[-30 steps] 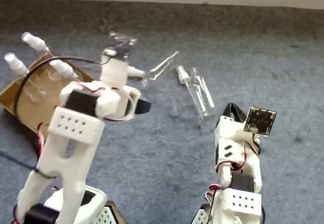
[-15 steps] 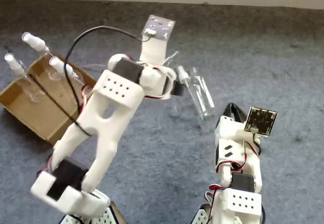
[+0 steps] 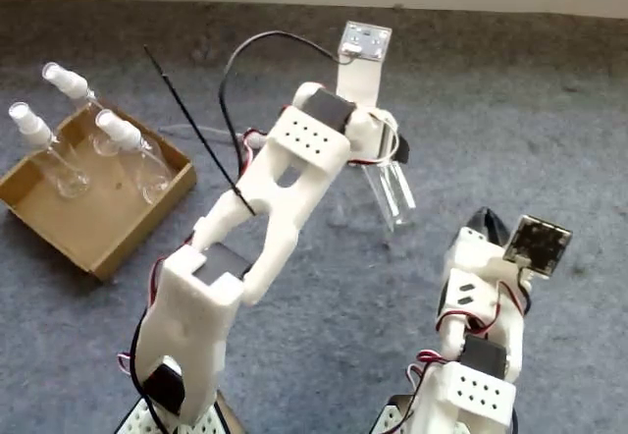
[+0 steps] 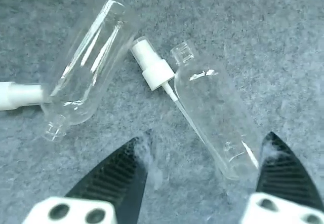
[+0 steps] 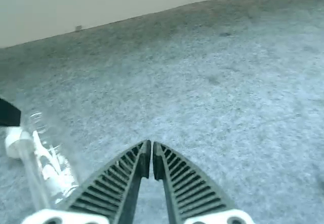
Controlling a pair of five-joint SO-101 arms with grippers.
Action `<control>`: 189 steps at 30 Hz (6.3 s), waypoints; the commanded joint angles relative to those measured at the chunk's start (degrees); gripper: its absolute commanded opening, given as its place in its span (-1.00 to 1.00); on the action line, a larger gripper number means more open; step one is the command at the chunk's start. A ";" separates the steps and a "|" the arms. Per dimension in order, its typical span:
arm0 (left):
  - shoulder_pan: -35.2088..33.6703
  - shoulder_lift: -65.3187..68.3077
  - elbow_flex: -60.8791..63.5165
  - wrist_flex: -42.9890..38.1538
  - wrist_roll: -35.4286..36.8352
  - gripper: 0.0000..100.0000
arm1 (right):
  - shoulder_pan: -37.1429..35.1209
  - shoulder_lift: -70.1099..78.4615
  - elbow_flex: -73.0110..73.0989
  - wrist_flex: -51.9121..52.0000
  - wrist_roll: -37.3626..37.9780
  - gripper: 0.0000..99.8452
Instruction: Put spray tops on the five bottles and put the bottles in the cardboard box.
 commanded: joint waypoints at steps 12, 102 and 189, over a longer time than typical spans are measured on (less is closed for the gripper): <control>1.45 22.20 -26.51 2.29 18.02 -0.41 | 7.16 -0.31 7.52 -1.19 -0.18 -0.99; -6.46 17.89 -58.68 25.14 -12.57 -0.85 | 5.67 -0.40 7.69 0.13 -0.18 -0.99; -13.85 -50.24 37.67 24.70 -74.64 -0.85 | 5.58 -0.31 7.69 0.13 -0.18 -0.99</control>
